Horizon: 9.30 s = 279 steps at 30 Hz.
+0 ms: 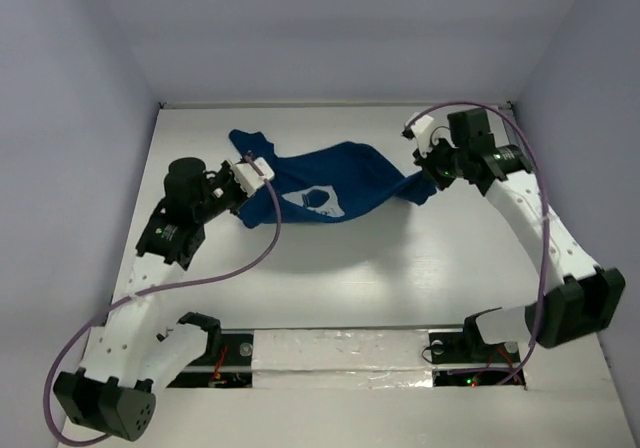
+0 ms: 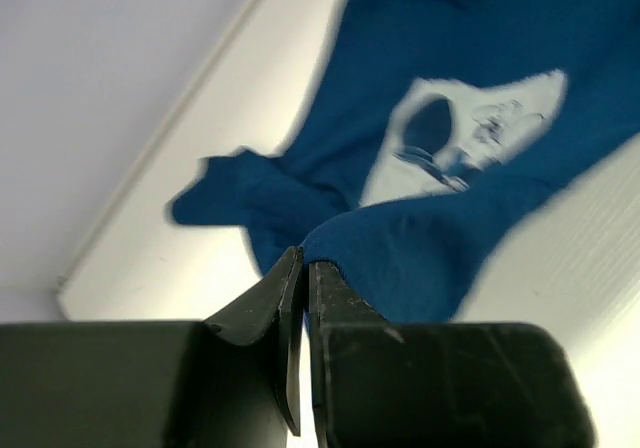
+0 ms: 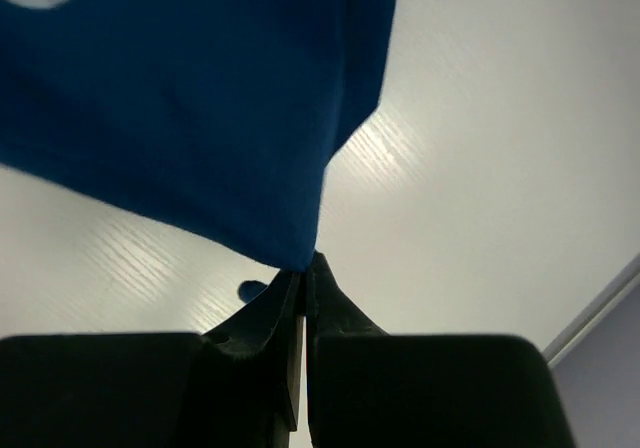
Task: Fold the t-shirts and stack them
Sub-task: Flatten out the tshirt
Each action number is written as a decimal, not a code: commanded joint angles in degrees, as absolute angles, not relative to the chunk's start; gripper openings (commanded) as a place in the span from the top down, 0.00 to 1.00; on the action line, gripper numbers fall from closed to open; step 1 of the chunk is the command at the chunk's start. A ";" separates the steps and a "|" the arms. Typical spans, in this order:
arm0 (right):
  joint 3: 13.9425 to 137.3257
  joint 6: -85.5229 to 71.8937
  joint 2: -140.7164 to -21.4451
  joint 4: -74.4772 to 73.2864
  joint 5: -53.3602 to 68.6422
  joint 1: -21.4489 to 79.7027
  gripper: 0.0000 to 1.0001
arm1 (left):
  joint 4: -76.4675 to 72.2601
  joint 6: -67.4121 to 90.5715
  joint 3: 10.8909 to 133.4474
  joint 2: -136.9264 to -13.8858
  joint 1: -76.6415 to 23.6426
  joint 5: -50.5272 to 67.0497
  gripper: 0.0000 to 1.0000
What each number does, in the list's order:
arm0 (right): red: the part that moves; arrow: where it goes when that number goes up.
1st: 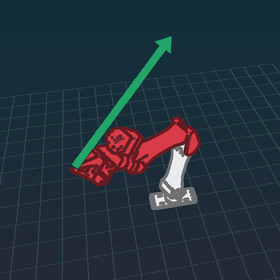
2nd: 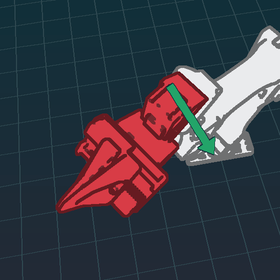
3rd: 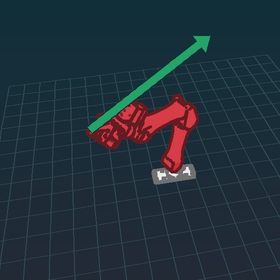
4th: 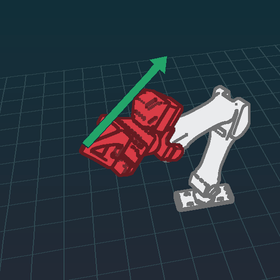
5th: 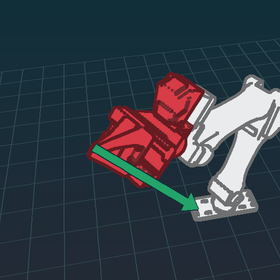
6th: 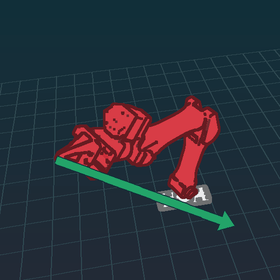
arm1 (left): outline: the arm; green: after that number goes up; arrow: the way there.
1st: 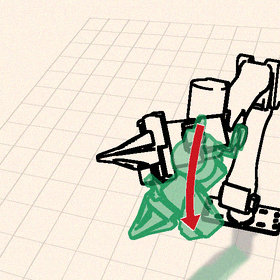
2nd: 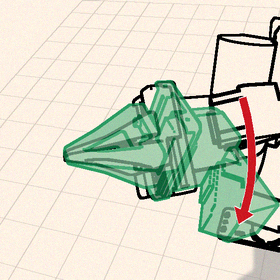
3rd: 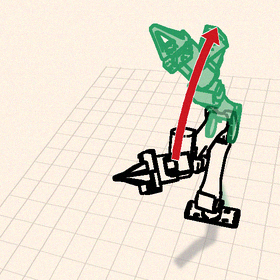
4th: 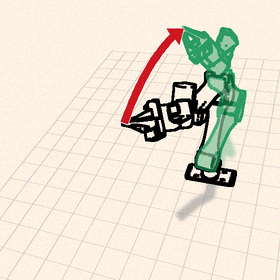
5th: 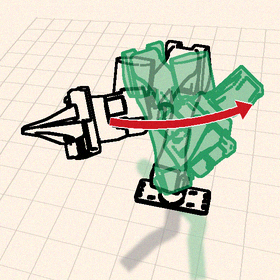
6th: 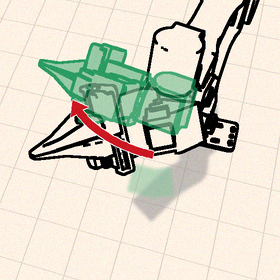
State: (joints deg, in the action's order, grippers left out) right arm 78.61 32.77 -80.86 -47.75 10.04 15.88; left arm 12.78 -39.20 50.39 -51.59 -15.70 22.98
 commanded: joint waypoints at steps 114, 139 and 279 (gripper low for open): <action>62.92 55.90 -87.19 -66.53 4.13 16.08 0.72 | 65.21 -77.43 51.15 -67.59 -17.67 30.59 0.89; 83.84 46.15 -102.47 -52.32 9.75 16.08 0.89 | 34.56 -58.40 63.10 -83.82 -17.67 28.66 1.00; 108.98 11.16 -132.01 -44.91 20.30 44.21 1.00 | 23.15 -61.71 32.34 -48.77 -4.30 57.55 1.00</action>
State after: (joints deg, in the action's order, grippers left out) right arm 106.89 10.39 -130.96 -42.89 19.14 43.64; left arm 28.42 -63.13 29.82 -47.31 -3.70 47.90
